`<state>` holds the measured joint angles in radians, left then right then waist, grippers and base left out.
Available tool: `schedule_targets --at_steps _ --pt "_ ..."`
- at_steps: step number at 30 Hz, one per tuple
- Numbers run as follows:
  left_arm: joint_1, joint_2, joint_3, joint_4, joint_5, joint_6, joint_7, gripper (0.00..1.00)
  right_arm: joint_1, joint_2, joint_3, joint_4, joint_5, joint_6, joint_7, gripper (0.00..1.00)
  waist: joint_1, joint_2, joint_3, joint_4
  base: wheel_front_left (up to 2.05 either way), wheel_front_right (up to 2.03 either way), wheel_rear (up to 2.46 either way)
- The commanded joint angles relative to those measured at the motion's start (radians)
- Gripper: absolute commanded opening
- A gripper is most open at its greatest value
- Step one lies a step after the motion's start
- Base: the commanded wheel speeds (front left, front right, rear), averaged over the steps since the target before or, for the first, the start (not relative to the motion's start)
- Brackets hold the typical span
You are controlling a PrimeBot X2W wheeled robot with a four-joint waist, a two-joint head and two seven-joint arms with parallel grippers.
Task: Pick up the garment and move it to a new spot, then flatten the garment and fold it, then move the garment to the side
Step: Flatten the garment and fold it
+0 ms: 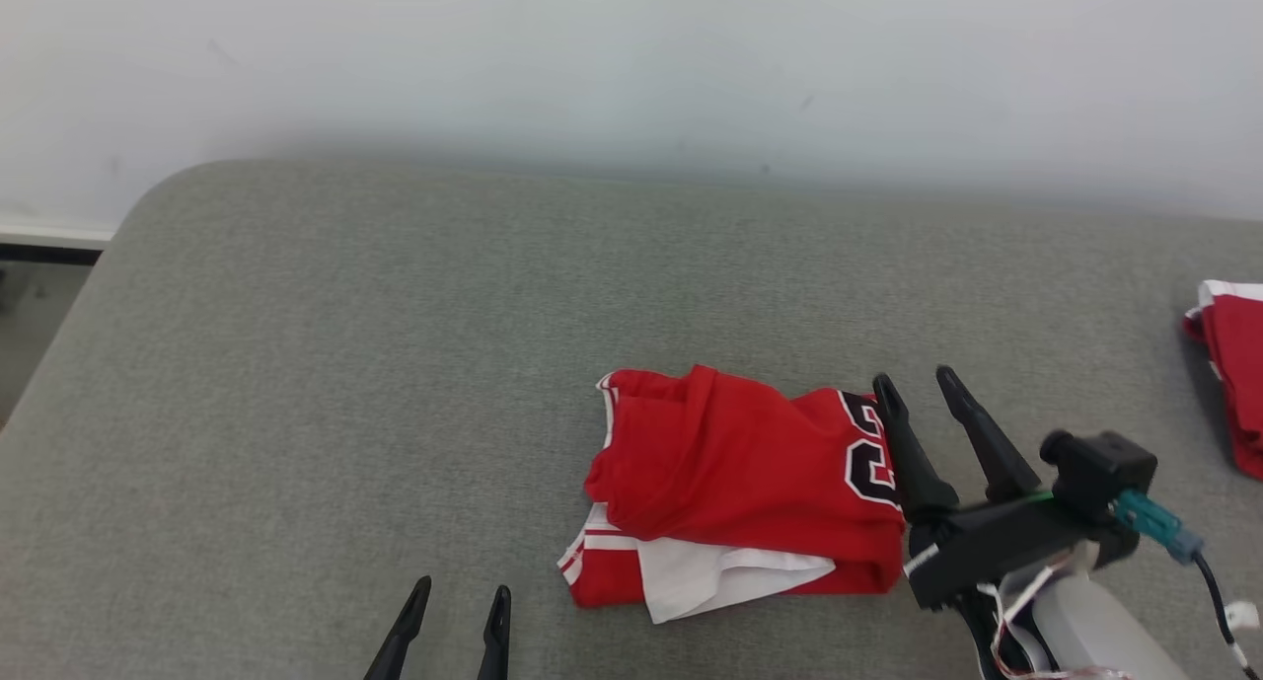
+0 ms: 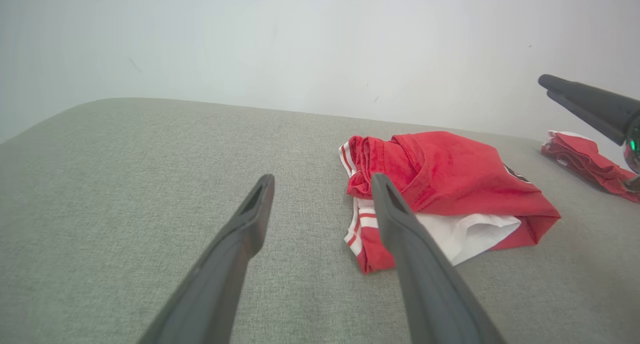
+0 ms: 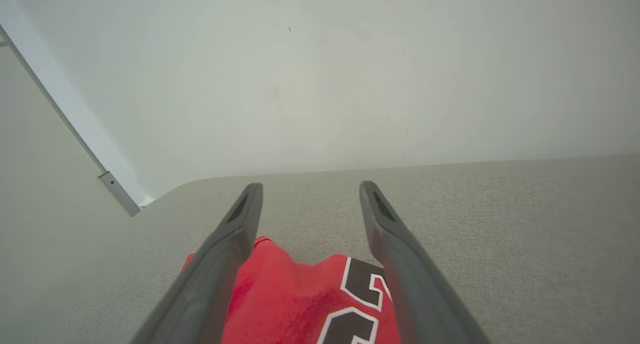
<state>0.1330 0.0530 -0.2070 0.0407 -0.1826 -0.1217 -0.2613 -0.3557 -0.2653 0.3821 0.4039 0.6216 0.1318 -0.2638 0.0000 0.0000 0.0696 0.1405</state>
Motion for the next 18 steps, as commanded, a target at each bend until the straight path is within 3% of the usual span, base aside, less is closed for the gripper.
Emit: schedule_targets --at_steps 1,9,18 --pt "-0.007 -0.002 0.007 -0.006 -0.001 0.006 -0.004 1.0 0.036 0.005 -0.022 -0.016 -0.026 -0.003 0.0 1.0 0.0 0.0 0.0 -0.037 0.0 0.0 0.0" --pt "-0.007 -0.003 0.011 -0.017 -0.009 0.015 -0.004 1.0 0.177 0.026 -0.126 -0.107 -0.141 -0.003 0.0 1.0 0.0 0.0 -0.009 -0.106 0.0 0.0 0.0" --pt "0.013 -0.003 0.024 -0.022 -0.004 0.035 -0.004 1.0 0.299 0.049 -0.151 -0.196 -0.226 -0.003 -0.001 1.0 0.0 0.0 -0.05 -0.155 0.0 0.0 0.0"
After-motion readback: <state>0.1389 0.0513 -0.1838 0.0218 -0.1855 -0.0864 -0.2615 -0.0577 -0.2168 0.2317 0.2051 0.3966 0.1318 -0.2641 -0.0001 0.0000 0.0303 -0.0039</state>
